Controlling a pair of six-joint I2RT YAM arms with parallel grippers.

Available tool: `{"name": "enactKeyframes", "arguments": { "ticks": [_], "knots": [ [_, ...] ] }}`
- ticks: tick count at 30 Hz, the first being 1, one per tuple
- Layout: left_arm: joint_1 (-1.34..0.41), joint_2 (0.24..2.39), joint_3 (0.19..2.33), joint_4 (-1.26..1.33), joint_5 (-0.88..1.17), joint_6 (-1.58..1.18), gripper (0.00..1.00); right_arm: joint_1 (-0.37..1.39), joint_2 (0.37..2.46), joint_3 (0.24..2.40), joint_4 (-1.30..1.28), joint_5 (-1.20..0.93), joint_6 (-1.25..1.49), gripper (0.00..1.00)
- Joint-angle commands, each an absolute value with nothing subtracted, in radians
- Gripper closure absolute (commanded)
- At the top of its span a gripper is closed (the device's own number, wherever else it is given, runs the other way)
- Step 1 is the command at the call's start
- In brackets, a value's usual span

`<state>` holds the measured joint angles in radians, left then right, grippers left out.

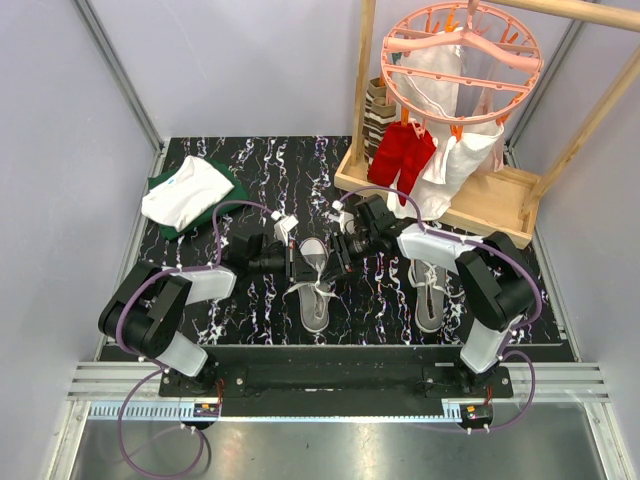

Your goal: Tie the shoes

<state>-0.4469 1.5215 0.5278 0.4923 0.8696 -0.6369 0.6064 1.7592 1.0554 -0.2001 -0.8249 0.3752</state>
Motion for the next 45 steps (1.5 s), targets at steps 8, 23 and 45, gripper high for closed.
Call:
{"name": "enactKeyframes", "arguments": {
  "ticks": [8,23,45],
  "knots": [
    [-0.445,1.52,0.534,0.529,0.905,-0.62,1.0,0.604,1.781,1.097,-0.137,-0.865,0.391,0.78],
    [-0.433,1.352,0.508,0.402,0.844,-0.546,0.76,0.604,1.74,1.063,-0.135,-0.822,0.376,1.0],
    [-0.397,1.219,0.615,0.058,0.64,-0.403,0.41,0.629,1.718,1.068,-0.156,-0.773,0.351,1.0]
  ]
}}
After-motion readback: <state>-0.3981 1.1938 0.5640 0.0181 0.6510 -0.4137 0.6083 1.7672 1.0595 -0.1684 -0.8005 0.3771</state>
